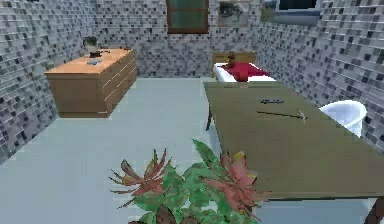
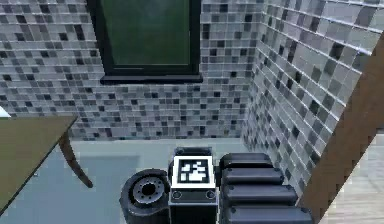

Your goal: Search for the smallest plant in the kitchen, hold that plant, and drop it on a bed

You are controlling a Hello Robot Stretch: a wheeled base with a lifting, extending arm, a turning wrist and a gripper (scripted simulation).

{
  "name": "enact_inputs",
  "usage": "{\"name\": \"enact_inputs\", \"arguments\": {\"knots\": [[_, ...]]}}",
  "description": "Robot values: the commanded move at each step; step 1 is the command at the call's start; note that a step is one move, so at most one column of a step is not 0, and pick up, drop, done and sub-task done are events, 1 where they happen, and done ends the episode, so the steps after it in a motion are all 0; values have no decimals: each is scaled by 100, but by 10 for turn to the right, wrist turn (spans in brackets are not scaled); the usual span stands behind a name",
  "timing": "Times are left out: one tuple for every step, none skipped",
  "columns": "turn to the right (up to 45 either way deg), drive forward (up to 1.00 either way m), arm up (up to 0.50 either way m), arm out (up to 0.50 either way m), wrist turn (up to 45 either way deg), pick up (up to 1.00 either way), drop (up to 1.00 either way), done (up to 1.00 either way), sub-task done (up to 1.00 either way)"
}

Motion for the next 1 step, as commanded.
{"name": "enact_inputs", "arguments": {"knots": [[0, 100, 0, 0, 0, 0, 0, 0, 0]]}}
